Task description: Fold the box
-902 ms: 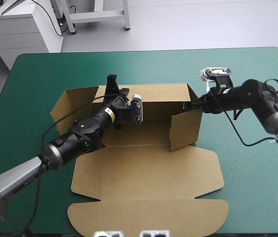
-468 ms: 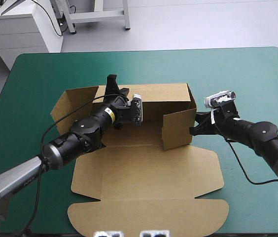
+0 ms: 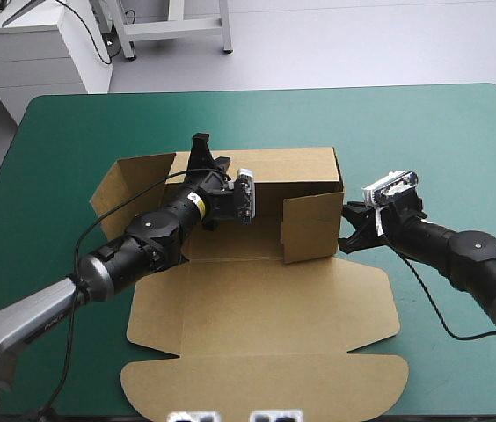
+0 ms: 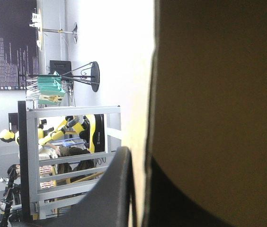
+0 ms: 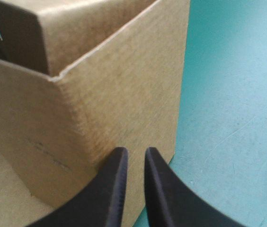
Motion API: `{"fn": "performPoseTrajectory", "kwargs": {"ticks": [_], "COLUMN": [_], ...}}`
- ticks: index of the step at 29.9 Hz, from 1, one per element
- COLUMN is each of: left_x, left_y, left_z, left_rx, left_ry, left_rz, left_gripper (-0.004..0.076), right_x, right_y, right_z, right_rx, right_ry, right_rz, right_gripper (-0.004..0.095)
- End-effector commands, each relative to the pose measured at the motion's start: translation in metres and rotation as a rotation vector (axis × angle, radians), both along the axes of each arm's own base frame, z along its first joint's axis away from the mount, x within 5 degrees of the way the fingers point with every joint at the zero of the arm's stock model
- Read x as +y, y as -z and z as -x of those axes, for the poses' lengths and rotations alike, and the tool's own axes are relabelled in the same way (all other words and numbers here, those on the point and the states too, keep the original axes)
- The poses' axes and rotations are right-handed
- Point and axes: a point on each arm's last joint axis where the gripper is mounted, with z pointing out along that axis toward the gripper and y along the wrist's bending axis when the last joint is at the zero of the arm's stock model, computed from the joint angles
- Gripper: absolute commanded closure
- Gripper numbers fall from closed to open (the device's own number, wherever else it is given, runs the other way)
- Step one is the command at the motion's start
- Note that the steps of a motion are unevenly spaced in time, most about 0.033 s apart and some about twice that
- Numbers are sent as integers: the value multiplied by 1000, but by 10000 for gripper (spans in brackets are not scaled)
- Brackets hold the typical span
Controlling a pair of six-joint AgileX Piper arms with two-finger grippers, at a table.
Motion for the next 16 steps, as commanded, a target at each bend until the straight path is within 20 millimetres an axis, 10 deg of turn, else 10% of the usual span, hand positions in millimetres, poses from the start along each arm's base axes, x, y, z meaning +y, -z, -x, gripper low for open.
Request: {"fn": "performPoseTrajectory", "kwargs": {"ticks": [1,8,16], "left_x": [0,-1,-1], "left_y": [-13,-13,-13], "left_z": [5,5,6], "left_rx": [-37,-36,-36], "left_ry": [25,36,38], "left_rz": [16,20,21], "left_gripper": [732,732,732], "right_x": [2,12,17], "right_y": [-18,-7,-5], "right_z": [6,5,-1], "right_rx": [-59,-18,-27], "right_ry": [-42,-152,-144], "right_rz": [-21,-40,-14], "right_gripper": [581,308,276]}}
